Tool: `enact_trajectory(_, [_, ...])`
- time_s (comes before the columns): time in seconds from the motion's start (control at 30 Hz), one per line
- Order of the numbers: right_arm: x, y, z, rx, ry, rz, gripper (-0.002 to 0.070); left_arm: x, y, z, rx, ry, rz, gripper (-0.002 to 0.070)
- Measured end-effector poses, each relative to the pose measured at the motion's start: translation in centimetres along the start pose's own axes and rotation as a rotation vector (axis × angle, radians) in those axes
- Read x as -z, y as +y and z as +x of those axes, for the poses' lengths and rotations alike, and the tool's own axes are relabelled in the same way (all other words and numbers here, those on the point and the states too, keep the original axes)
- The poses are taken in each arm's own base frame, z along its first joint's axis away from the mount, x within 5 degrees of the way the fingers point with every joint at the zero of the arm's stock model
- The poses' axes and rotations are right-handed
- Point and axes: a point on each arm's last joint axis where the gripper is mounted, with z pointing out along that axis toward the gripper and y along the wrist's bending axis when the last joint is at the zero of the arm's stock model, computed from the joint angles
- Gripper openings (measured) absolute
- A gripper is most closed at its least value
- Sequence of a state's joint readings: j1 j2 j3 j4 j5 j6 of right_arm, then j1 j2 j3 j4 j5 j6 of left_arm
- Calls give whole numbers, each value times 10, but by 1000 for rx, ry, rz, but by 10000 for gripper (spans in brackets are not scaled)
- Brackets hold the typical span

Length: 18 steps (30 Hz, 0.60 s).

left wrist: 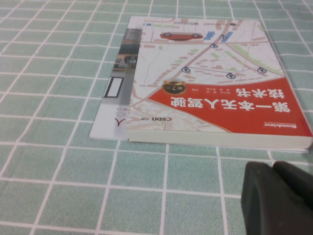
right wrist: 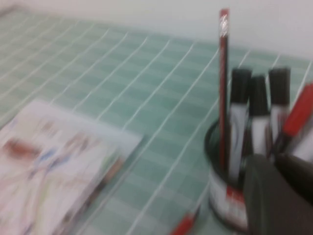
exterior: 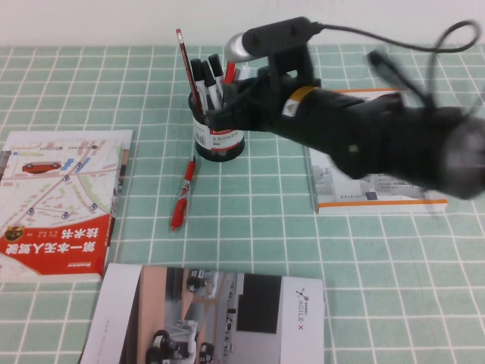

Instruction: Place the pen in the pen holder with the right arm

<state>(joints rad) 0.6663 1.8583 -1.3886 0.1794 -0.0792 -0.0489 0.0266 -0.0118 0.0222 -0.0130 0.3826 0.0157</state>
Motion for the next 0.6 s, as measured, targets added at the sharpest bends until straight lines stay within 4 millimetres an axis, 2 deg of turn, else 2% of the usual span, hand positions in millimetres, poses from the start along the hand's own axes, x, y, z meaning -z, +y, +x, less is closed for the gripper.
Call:
enact_trajectory(0.07, [30,5,-11,8,41,-17,-5,0,0,0,0,0,0,-4])
enact_trajectory(0.3, [120,10,-23,17,132,-47,-17,0,0,0,0,0,0,-4])
enact_trajectory(0.43, [165,9,-14,0,163,-60,-17,0,0,0,0,0,0,-4])
enact_trajectory(0.6, [208,9,15,-9,359,-82,-17,0,0,0,0,0,0,-4])
